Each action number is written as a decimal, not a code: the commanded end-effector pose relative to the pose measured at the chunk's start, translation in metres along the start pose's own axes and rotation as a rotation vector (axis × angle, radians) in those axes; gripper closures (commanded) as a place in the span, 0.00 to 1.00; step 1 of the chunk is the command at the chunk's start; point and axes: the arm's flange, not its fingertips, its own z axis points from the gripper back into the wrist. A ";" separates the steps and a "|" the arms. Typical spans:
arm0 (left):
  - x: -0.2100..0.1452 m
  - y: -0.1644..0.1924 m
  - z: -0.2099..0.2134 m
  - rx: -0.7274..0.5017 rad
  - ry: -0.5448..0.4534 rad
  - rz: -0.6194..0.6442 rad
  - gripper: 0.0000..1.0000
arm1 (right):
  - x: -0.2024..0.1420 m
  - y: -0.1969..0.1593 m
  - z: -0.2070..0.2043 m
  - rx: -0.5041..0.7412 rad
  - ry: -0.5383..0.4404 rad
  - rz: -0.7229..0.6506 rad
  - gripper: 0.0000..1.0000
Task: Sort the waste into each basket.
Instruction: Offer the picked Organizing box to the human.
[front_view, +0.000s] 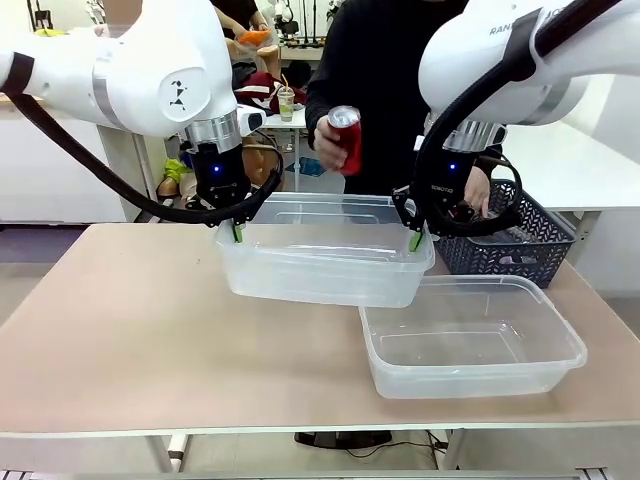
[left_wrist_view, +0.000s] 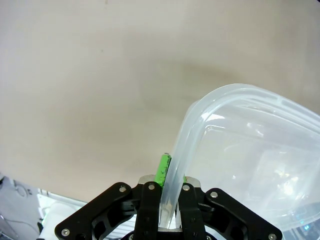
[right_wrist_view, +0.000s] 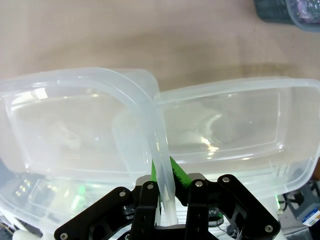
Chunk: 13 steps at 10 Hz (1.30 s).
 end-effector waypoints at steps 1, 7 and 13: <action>0.002 0.001 0.001 -0.002 -0.005 0.013 0.94 | -0.003 0.002 0.004 0.000 -0.005 0.006 0.95; 0.002 0.001 0.001 -0.002 -0.005 0.013 0.94 | -0.003 0.002 0.004 0.000 -0.005 0.006 0.95; 0.002 0.001 0.001 -0.002 -0.005 0.013 0.94 | -0.003 0.002 0.004 0.000 -0.005 0.006 0.95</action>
